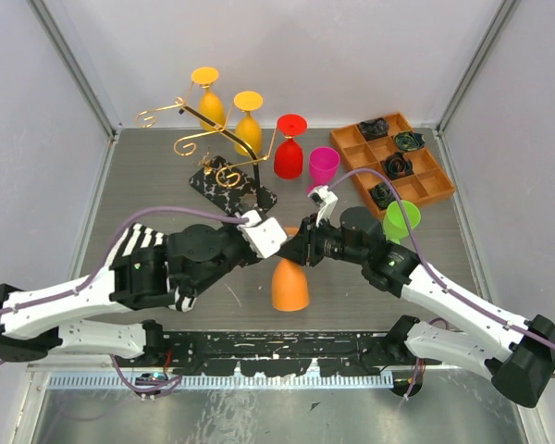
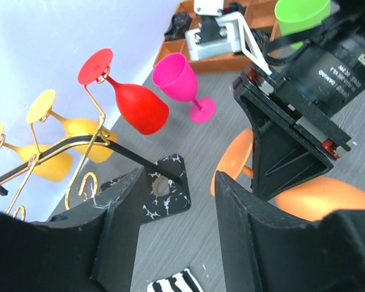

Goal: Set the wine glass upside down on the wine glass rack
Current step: Turn the wine glass upside down at the wine rack.

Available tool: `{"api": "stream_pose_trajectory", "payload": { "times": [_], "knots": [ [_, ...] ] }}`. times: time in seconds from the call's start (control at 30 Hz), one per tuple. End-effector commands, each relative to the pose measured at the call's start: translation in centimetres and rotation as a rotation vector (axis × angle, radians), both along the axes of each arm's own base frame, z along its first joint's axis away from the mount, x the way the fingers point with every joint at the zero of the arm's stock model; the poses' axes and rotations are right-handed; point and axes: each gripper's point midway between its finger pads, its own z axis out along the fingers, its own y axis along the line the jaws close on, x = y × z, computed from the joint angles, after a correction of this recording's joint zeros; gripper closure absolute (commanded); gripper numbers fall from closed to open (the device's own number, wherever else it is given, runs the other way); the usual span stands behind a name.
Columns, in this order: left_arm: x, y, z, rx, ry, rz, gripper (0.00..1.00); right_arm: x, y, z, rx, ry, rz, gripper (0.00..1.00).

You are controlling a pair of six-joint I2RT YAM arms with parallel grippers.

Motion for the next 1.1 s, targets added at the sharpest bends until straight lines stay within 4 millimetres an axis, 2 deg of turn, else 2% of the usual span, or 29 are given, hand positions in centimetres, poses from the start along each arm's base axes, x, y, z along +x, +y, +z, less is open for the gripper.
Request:
{"api": "stream_pose_trajectory", "payload": {
  "times": [0.0,0.2,0.3,0.43,0.53,0.63,0.9,1.07],
  "knots": [
    [0.1,0.9,2.2,-0.150,0.007,0.034,0.41,0.6,-0.3,1.6,0.008,-0.040,-0.035,1.00],
    [1.6,3.3,3.7,-0.200,-0.004,0.160,0.29,0.3,-0.5,1.0,0.011,-0.036,-0.029,0.99],
    [2.3,3.7,4.1,-0.236,0.051,0.175,0.28,-0.3,-0.2,1.3,0.037,-0.056,0.013,0.99],
    [1.7,3.4,4.1,-0.285,0.114,0.128,0.28,-1.2,0.2,2.2,0.070,-0.105,0.078,0.99],
    [2.7,4.5,4.3,-0.295,0.117,0.195,0.27,-1.0,-0.3,2.2,0.047,-0.134,0.064,0.99],
    [4.7,6.0,4.5,-0.292,0.158,0.264,0.27,-0.7,-0.9,2.0,0.025,-0.150,0.032,0.99],
    [11.5,10.5,5.4,-0.302,0.222,0.458,0.25,-0.9,-1.2,1.4,0.010,-0.139,0.027,0.99],
    [15.3,13.2,4.8,-0.287,0.264,0.570,0.25,-0.9,-1.8,0.9,-0.012,-0.137,0.010,0.99]
  ]
}}
